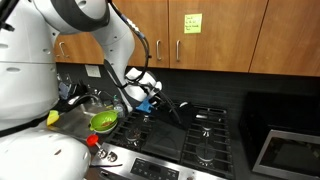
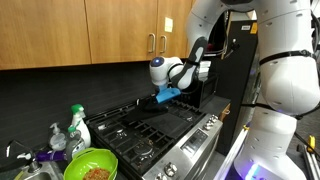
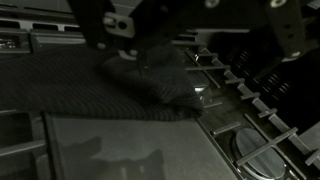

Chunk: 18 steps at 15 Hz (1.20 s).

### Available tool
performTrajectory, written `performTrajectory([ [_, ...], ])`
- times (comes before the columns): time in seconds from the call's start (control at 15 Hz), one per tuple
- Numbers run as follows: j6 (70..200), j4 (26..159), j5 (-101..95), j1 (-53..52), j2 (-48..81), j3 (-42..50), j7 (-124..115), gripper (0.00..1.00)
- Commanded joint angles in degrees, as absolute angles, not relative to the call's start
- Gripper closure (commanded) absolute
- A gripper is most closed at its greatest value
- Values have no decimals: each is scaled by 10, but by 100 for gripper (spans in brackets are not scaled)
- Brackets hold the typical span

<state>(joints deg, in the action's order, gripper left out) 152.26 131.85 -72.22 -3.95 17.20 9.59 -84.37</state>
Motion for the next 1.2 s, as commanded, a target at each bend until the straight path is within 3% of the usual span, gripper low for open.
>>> performTrajectory([
  [0.0,1472,1291,-761,-68,196,93,-874,0],
  [0.53,1289,1240,-765,-51,251,27,-703,0],
  [1.13,1373,1269,-934,-15,231,8,-550,0],
])
